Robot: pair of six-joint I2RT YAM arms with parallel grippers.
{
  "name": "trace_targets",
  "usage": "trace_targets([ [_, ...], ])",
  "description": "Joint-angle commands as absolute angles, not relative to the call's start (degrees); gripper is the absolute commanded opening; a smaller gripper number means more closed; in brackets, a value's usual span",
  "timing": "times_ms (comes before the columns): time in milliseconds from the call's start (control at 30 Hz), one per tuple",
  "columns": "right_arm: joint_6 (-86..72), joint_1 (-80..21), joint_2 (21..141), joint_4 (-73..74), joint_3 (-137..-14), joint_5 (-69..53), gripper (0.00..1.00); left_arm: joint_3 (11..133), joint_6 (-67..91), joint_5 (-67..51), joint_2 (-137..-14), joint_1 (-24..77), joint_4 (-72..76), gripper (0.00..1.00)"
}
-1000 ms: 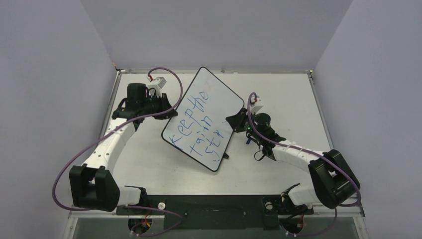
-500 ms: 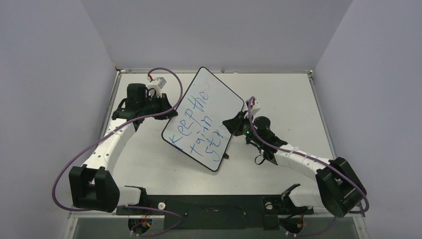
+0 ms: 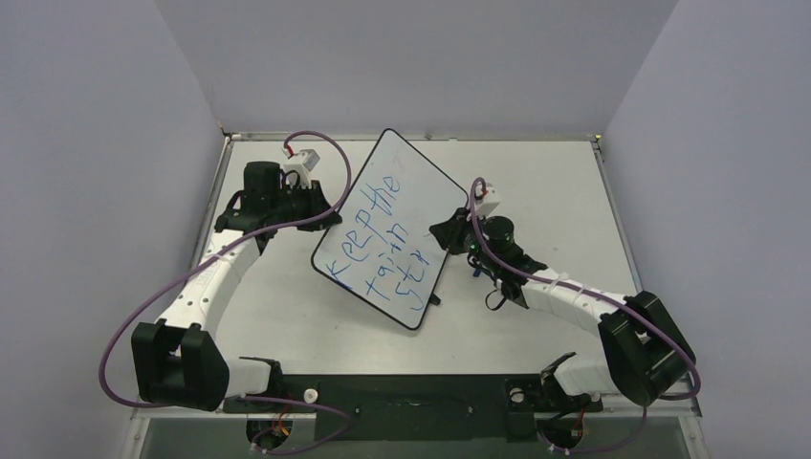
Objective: Write a sentence on the whiteboard
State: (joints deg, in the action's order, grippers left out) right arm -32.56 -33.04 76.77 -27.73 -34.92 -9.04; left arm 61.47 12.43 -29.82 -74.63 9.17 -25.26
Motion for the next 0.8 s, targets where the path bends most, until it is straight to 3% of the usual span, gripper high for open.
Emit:
trace_targets([
  [0,-31.8,-32.9,78.0,-29.9,-37.8,-8.2,0.00,61.0,10.4,-31.5,-73.2,10.3,-24.7,0.00],
  [767,-31.9,-32.9,86.6,-28.3,-39.8,-9.1,0.00,60.8,10.5,-31.5,-73.3,10.4,-24.6,0.00],
])
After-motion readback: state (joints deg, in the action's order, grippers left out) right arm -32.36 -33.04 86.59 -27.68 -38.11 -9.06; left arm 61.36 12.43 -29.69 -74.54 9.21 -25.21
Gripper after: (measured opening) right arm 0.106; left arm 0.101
